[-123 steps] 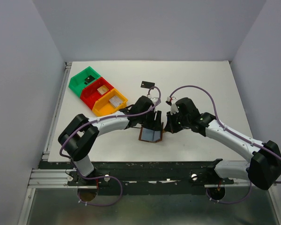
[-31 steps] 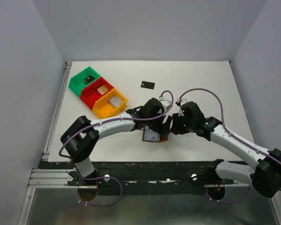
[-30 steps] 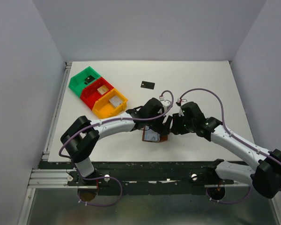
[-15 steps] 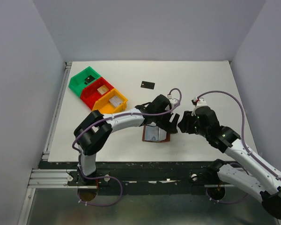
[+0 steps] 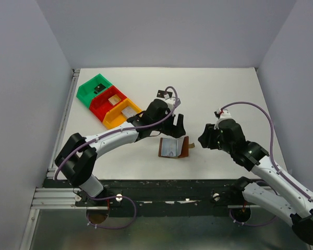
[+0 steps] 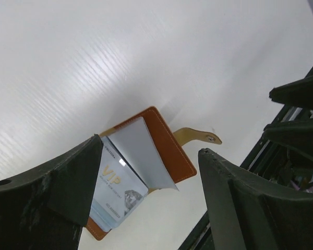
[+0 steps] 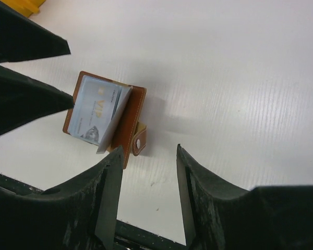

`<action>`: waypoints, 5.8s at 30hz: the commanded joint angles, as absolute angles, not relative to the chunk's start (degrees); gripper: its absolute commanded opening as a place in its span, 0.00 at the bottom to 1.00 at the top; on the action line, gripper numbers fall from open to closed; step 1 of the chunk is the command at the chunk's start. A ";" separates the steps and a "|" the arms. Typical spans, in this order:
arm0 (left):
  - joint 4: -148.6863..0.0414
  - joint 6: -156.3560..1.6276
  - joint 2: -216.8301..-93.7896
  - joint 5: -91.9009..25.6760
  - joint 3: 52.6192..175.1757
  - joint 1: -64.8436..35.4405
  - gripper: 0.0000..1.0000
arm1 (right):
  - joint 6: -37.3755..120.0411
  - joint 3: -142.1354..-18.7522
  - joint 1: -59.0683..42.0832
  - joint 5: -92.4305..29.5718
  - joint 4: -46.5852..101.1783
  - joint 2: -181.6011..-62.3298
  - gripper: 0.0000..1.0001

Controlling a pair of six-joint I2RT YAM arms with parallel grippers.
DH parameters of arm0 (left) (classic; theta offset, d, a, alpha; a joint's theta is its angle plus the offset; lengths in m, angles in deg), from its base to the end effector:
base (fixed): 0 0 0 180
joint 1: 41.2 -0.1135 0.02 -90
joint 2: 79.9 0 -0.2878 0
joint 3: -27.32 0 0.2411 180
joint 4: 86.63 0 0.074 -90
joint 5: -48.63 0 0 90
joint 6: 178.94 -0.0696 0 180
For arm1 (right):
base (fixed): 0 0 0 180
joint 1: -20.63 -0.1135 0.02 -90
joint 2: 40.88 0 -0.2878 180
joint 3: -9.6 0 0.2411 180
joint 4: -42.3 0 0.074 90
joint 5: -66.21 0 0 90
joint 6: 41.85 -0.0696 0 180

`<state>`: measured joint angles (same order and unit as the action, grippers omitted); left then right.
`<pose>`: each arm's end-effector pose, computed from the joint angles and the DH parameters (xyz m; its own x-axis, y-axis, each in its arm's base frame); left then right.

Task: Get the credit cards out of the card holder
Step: Remove the credit card from the card holder.

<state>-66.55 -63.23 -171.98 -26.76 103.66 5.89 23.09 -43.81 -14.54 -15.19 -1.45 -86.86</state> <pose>0.2439 -0.2882 0.2530 -0.7269 0.1654 -0.6665 0.5912 0.6446 -0.4848 0.1484 0.0918 0.2670 -0.6381 0.0627 -0.7674 -0.2216 0.9395 0.2610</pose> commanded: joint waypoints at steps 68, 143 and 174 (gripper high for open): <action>-75.47 -47.81 -179.31 -32.50 87.26 0.02 0.06 | 8.68 -30.12 0.60 -47.08 30.45 -119.82 0.17; -73.62 -48.43 -172.10 -35.49 85.41 0.11 0.10 | 15.36 -40.93 -8.63 -48.22 27.98 -127.45 0.47; -74.86 -49.48 -176.32 -32.23 87.78 1.25 0.09 | 10.09 -39.09 -8.55 -55.08 36.77 -130.80 0.41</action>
